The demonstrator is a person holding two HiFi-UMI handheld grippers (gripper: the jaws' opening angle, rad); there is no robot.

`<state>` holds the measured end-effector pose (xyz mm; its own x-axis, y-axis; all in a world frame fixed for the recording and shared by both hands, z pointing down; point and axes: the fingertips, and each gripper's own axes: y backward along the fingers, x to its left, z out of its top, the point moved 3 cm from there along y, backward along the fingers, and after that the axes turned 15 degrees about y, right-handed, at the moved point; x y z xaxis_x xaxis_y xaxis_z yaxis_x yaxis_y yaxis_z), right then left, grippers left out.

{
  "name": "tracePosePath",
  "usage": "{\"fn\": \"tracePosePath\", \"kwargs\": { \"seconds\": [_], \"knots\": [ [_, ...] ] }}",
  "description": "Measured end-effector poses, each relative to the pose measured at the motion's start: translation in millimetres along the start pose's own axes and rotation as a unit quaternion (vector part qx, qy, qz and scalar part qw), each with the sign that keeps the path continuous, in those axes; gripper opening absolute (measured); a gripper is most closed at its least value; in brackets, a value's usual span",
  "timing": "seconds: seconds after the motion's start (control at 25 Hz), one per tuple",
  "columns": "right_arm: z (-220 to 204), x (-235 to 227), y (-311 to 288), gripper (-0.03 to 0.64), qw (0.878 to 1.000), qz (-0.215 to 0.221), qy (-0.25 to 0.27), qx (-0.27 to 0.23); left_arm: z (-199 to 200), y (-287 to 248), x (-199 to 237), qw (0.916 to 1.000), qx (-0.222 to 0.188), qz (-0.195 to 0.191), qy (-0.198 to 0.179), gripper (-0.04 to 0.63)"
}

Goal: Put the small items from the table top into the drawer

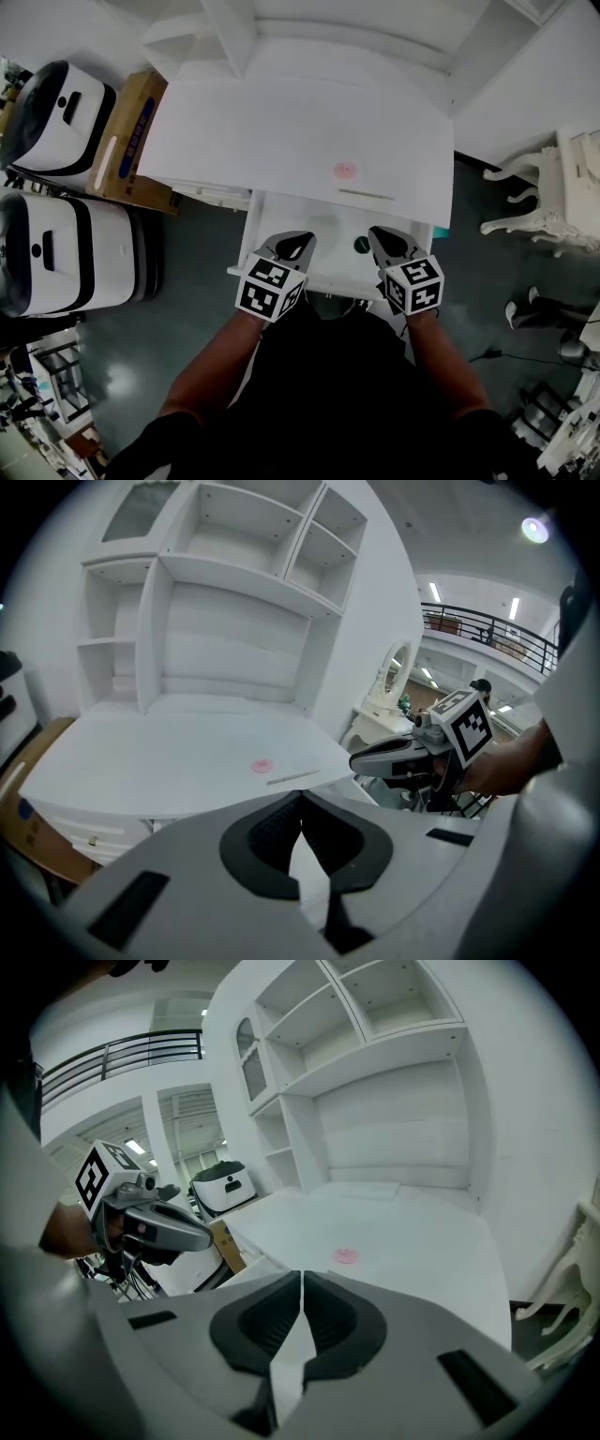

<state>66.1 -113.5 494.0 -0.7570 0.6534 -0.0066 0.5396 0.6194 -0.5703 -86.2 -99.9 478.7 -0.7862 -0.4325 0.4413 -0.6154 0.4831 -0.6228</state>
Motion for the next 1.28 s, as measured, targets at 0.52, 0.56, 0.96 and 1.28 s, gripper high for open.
{"fn": "tracePosePath", "kwargs": {
  "seconds": [0.52,0.56,0.96,1.28],
  "knots": [
    [10.2,-18.1,-86.3,0.031,0.993,-0.003,0.111,0.030,-7.8,15.9,26.3,0.9992,-0.002,0.040,0.006,0.003],
    [10.0,-22.6,-94.5,0.031,0.993,-0.005,0.115,0.035,-8.9,17.7,28.6,0.9990,-0.003,0.043,0.009,0.003],
    [-1.9,-63.7,-158.0,0.100,0.992,-0.017,0.092,0.079,-20.5,35.1,52.2,0.9966,-0.005,0.062,0.055,0.003],
    [-5.0,-74.6,-192.5,0.101,0.985,-0.023,0.119,0.126,-20.2,40.7,61.8,0.9958,-0.006,0.066,0.064,0.003]
  ]
}}
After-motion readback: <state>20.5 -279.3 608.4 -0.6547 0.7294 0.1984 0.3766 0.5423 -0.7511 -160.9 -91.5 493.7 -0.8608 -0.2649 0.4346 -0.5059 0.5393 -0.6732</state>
